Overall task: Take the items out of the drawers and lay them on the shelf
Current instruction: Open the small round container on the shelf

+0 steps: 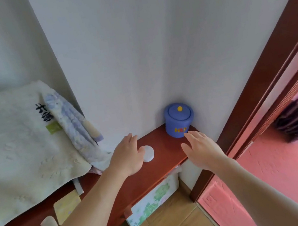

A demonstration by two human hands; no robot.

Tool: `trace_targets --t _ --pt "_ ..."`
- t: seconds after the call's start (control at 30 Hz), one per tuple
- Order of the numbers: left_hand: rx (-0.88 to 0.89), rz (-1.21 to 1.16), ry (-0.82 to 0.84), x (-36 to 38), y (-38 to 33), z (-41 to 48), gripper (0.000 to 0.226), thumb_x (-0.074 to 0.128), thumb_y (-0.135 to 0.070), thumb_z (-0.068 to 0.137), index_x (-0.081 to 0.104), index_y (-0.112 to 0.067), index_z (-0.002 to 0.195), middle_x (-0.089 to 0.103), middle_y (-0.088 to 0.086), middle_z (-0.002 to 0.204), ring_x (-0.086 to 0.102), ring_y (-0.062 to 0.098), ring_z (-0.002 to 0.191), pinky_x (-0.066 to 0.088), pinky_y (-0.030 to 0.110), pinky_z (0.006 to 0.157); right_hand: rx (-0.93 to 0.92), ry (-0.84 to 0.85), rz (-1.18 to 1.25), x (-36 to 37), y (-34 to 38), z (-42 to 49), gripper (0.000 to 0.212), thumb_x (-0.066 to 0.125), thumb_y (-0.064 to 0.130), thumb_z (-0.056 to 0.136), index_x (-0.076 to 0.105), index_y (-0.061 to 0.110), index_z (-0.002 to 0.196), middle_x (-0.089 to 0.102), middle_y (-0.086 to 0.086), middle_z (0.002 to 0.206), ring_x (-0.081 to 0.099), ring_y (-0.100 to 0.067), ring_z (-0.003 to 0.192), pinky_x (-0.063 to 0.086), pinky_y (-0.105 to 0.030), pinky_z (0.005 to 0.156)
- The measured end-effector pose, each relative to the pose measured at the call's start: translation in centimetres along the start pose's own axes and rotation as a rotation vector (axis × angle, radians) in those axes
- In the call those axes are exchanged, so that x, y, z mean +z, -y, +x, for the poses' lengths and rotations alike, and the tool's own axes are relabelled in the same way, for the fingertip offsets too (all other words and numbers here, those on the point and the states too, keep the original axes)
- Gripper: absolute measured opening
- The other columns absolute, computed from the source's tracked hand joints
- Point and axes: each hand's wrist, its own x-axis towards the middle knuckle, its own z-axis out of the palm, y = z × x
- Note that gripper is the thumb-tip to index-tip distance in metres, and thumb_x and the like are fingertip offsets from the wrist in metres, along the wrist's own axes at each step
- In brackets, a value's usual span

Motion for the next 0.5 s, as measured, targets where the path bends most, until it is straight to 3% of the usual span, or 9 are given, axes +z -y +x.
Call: trace_targets --t 0.23,0.5 --pt "-0.036 0.057 0.026 -0.7 0.4 4.8 0.053 0.035 -0.032 0.105 0.028 -0.008 0.152 0.026 0.01 0.16 0.022 0.024 0.147 0.02 0.036 0.118 -0.052 0.084 -0.019 0.4 -0.2 6.6 0.054 0.034 0.041 0.102 0.033 0.016 0.15 0.037 0.0 0.152 0.032 -0.019 0.139 0.024 -0.033 0.114" --pt "-0.275 0.019 0.006 1.3 1.1 6.8 0.056 0.032 -0.036 0.105 0.023 -0.01 0.155 0.017 0.007 0.164 0.014 0.021 0.151 0.015 0.037 0.121 -0.344 0.167 -0.11 1.5 -0.4 14.8 0.051 0.033 0.038 0.103 0.037 0.012 0.146 0.041 -0.005 0.148 0.035 -0.023 0.136 0.027 -0.036 0.114"
